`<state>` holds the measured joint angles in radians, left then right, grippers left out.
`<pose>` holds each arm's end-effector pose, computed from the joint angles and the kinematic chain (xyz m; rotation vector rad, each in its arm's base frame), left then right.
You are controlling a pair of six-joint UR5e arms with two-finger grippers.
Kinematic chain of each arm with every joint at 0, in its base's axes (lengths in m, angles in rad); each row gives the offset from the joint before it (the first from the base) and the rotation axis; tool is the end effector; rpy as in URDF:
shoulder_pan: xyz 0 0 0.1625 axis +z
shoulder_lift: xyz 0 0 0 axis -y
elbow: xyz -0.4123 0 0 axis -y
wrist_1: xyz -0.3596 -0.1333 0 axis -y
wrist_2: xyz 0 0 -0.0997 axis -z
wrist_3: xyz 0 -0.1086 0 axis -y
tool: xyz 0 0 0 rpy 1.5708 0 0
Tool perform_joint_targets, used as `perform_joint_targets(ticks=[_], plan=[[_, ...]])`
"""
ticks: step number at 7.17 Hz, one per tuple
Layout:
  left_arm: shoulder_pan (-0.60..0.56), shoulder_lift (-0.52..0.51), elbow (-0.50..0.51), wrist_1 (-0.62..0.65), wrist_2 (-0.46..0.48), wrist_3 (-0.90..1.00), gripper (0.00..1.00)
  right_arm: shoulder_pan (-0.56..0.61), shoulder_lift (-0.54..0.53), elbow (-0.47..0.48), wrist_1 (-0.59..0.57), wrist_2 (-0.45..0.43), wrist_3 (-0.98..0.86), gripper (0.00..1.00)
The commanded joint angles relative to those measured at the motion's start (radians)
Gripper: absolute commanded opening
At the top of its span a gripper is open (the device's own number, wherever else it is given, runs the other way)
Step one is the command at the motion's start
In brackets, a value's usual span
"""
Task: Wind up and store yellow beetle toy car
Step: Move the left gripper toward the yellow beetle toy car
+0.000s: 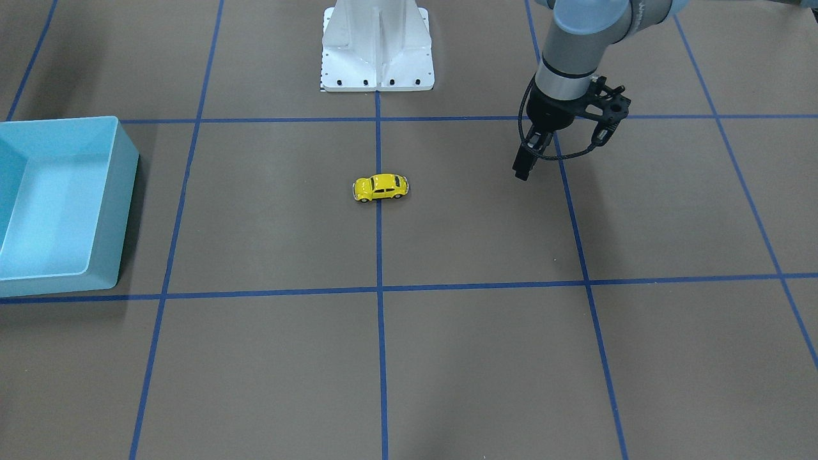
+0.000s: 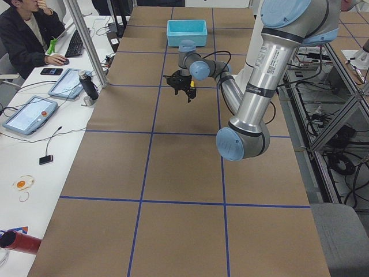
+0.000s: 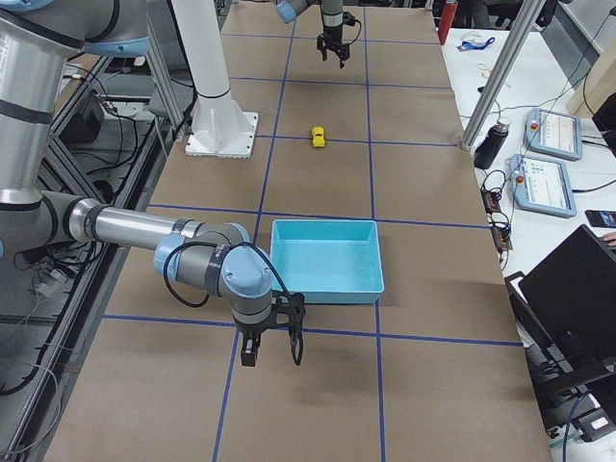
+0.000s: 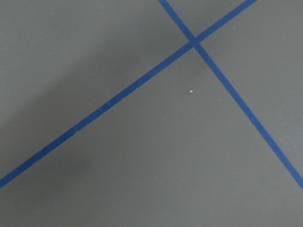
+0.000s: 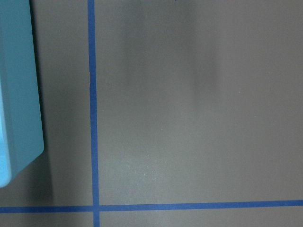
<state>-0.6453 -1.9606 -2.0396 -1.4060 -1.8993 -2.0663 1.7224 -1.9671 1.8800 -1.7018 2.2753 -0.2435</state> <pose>0.3676 -0.3997 0.2870 -0.2740 0.7392 -0.9703 0.1043 -0.2658 0.6765 -0.0672 -0.7288 -0.0109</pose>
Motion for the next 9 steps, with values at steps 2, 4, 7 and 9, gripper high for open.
perform_joint_targets(ticks=[2,4,7,9], plan=[[0.09,-0.061,0.016,0.004,0.023,-0.272,1.0,0.0,-0.009,0.002,0.001,0.013,0.004,1.0],[0.117,-0.147,0.094,0.006,0.026,-0.356,1.0,0.0,-0.022,0.002,0.002,0.013,-0.005,1.0],[0.134,-0.303,0.273,-0.004,0.028,-0.443,1.0,0.0,-0.045,-0.002,0.05,0.015,0.003,1.0],[0.141,-0.388,0.381,-0.008,0.029,-0.468,1.0,0.0,-0.047,-0.002,0.05,0.015,0.001,1.0]])
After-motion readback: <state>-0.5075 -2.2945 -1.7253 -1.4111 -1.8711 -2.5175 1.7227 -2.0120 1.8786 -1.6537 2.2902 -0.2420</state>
